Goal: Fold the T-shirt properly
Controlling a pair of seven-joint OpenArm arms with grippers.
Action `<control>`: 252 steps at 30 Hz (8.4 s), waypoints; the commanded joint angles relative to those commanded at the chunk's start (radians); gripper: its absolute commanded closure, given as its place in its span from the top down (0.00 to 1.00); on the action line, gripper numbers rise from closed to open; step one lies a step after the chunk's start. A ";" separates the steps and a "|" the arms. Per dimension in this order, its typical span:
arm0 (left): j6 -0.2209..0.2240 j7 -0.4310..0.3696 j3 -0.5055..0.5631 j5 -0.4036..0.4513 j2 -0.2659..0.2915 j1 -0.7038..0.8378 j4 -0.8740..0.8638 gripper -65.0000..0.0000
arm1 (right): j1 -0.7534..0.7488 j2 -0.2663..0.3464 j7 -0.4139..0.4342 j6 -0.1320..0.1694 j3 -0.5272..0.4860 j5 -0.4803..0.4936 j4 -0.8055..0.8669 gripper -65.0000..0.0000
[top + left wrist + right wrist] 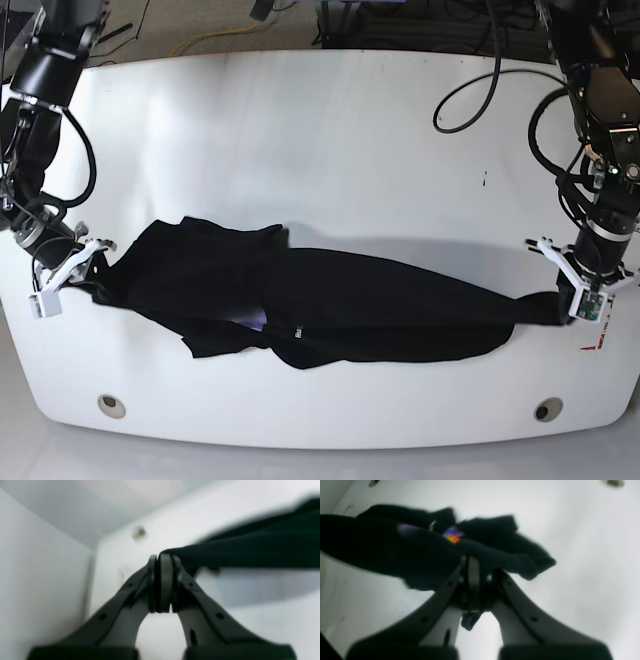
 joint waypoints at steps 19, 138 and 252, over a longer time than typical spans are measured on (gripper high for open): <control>-0.078 -0.147 -0.173 0.000 0.133 0.506 -0.011 0.01 | -0.488 -0.219 -0.075 -0.002 0.238 -0.002 0.164 0.00; -0.278 -0.003 -0.376 0.227 -0.037 -0.299 -0.163 0.50 | 1.245 -0.327 -0.120 0.176 -0.628 0.014 -0.387 0.00; 0.210 -0.689 0.891 -0.333 0.425 -0.519 -1.270 0.64 | -0.015 0.011 -0.192 0.176 0.107 0.034 0.086 0.00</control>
